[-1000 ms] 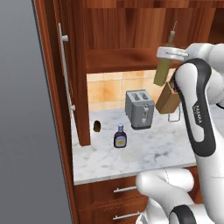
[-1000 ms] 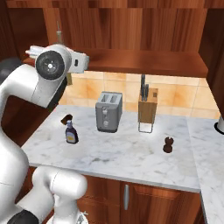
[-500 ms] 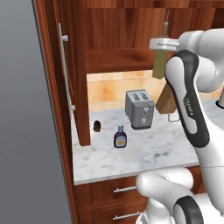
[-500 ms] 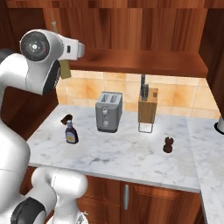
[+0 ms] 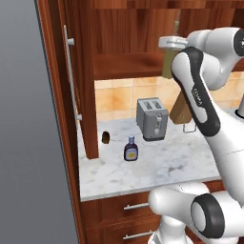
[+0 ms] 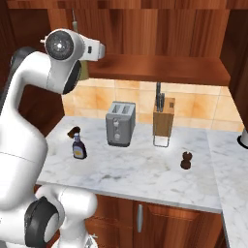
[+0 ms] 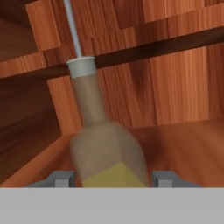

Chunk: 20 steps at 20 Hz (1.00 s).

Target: There are various items on the counter. Only move the condiments/shakers into the cabinet.

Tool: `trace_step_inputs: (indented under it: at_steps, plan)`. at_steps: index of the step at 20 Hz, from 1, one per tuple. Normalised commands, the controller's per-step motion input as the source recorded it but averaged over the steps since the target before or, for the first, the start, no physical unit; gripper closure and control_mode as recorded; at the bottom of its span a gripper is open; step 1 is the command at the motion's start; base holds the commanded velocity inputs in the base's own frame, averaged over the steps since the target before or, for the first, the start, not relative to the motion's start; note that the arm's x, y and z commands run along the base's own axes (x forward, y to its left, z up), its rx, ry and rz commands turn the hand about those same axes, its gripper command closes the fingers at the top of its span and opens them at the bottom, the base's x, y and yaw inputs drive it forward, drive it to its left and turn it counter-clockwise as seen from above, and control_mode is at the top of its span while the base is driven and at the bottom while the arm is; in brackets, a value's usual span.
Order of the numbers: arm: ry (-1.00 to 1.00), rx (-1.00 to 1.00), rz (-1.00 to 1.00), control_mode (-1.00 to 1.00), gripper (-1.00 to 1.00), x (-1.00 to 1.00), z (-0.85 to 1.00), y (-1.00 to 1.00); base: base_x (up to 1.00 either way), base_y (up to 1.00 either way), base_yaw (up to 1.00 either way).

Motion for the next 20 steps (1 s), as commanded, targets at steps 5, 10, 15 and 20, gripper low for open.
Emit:
trace_step_inputs:
  at_steps: [5,10,15,20]
  plan:
    - [0.0,0.11,-0.03,-1.0,1.0,0.71,0.0,-0.17,0.0,0.0,0.0]
    - [0.0,0.07,-0.05,-1.0,1.0,0.74,0.0,-0.1,0.0,0.0,0.0]
    - [0.0,0.02,-0.05,-1.0,1.0,0.72,0.0,-0.01,0.0,0.0,0.0]
    - [0.0,0.0,-0.02,-1.0,1.0,0.54,-0.08,0.0,0.0,0.0,0.0]
